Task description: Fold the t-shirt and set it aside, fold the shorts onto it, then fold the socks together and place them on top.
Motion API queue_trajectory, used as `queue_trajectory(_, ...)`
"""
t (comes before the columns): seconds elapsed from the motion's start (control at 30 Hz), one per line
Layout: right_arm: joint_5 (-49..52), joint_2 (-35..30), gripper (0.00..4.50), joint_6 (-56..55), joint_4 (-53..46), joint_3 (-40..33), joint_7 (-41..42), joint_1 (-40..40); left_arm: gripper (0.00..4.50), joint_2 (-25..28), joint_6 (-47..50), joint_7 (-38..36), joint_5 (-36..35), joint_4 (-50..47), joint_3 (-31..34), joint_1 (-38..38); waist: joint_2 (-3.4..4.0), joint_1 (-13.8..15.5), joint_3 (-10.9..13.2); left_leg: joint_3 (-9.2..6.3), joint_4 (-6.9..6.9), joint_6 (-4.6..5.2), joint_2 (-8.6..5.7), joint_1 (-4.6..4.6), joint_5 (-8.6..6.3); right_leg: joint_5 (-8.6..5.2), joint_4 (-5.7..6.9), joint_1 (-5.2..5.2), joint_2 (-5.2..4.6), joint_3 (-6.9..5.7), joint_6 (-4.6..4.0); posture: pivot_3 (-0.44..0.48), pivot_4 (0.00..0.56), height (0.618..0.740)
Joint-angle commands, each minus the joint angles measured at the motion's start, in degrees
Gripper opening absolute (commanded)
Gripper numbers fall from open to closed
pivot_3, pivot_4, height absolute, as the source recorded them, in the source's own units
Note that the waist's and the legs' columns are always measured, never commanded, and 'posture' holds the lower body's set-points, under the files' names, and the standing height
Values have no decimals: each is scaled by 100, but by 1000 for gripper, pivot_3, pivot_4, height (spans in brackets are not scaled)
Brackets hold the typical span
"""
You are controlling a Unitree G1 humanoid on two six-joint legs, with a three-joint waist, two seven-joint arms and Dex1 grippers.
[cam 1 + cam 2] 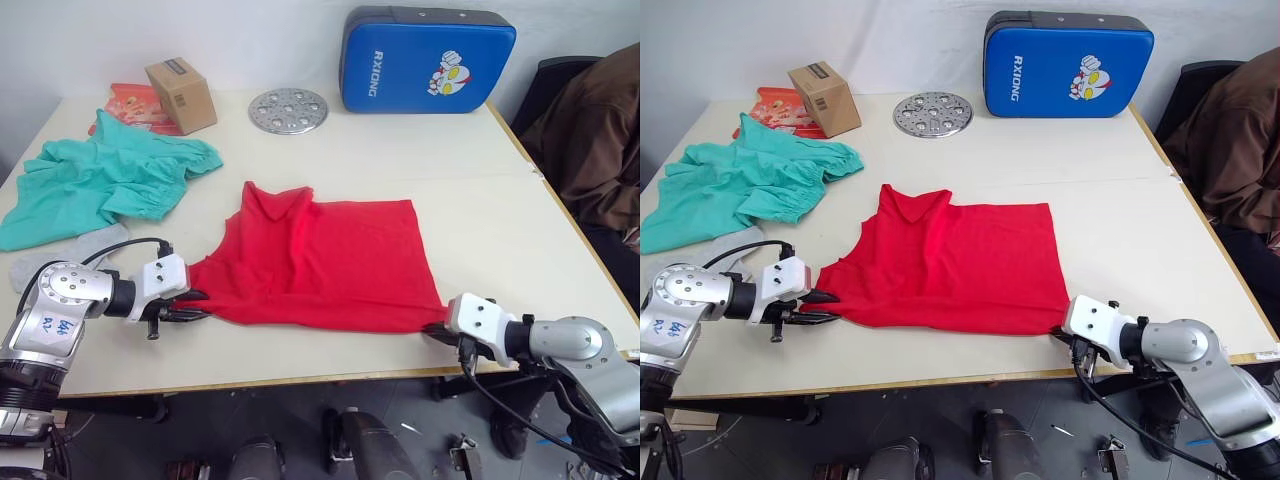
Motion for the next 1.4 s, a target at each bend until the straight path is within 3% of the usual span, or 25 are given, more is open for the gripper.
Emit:
queue_trajectory(0.03, 247, -339, 0, -88, -85, -563, 449, 419, 280, 309, 557, -535, -495, -670, 148, 658, 7, -5, -2, 0, -1, -2, 1, -2, -1, 0, 2, -4, 0, 0, 0, 0, 150, 740)
queue_trajectory(0.07, 349, -403, 0, -112, -164, -692, 577, 548, 42, 401, 696, -627, -630, -854, 225, 824, 9, -9, -3, 1, -2, -9, 2, -1, -1, 2, 6, -4, 0, 0, -3, 0, 150, 740)
queue_trajectory(0.2, 497, -584, 0, -165, -362, -1072, 851, 1003, 42, 614, 1111, -666, -904, -1317, 434, 1241, 10, -7, -2, -1, -5, -29, 6, -1, -6, -10, 9, -10, 1, -4, -17, 0, 150, 740)
queue_trajectory(0.53, 461, -607, 0, -307, -497, -1567, 1083, 1781, 42, 765, 1140, -113, -542, -1739, 451, 1855, 12, -5, -1, -2, -4, 2, 2, 4, -25, -22, 3, -3, 1, 0, 3, 0, 150, 740)
queue_trajectory(0.97, 382, -555, 0, -611, -310, -1564, 984, 1797, 42, 1015, 2322, -235, -1351, -2508, 809, 2412, 20, -20, 0, -1, -6, -3, 2, 5, -21, -22, 3, -5, 1, 1, 1, 0, 150, 740)
queue_trajectory(1.4, 298, -656, 0, -940, 204, -1513, 1145, 1389, 42, 885, 2409, 233, -1278, -2629, 753, 2464, 25, 1, 2, -1, -6, -3, -1, 5, -20, -22, 3, -4, 1, 3, -2, 0, 150, 740)
